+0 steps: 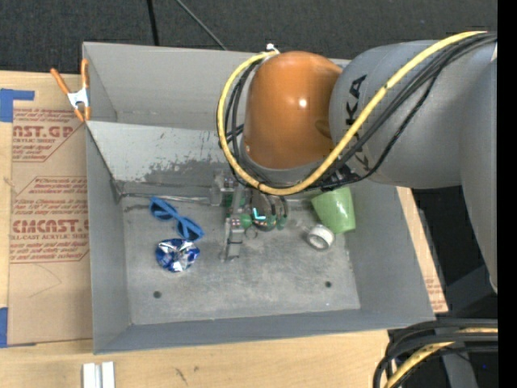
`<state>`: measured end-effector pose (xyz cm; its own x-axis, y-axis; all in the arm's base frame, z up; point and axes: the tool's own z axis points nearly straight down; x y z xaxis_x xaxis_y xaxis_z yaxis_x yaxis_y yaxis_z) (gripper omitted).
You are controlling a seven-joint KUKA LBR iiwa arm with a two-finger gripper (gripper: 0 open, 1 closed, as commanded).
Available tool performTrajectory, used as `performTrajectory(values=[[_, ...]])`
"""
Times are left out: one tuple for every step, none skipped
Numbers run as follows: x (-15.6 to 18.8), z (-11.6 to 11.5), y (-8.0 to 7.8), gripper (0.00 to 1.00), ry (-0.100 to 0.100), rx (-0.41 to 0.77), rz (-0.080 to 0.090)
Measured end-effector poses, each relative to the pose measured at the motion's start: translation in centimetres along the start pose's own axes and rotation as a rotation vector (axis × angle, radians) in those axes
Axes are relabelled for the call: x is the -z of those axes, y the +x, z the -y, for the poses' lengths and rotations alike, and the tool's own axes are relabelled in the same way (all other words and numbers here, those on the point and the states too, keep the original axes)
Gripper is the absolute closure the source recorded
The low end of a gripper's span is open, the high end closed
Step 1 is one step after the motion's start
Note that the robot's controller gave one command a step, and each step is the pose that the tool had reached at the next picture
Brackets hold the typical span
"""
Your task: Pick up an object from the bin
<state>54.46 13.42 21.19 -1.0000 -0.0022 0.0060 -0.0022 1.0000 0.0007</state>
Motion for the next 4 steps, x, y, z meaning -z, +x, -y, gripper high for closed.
performTrajectory(values=[[-14.5,-3.0,-2.0,0.0,0.001,0.465,0.003],[-11.1,-4.4,-0.8,0.0,-0.001,0.396,0.009],[-10.0,-3.2,-0.8,0.0,0.0,0.299,0.008],[-14.4,-3.9,0.5,0.0,-0.001,0.263,0.005]])
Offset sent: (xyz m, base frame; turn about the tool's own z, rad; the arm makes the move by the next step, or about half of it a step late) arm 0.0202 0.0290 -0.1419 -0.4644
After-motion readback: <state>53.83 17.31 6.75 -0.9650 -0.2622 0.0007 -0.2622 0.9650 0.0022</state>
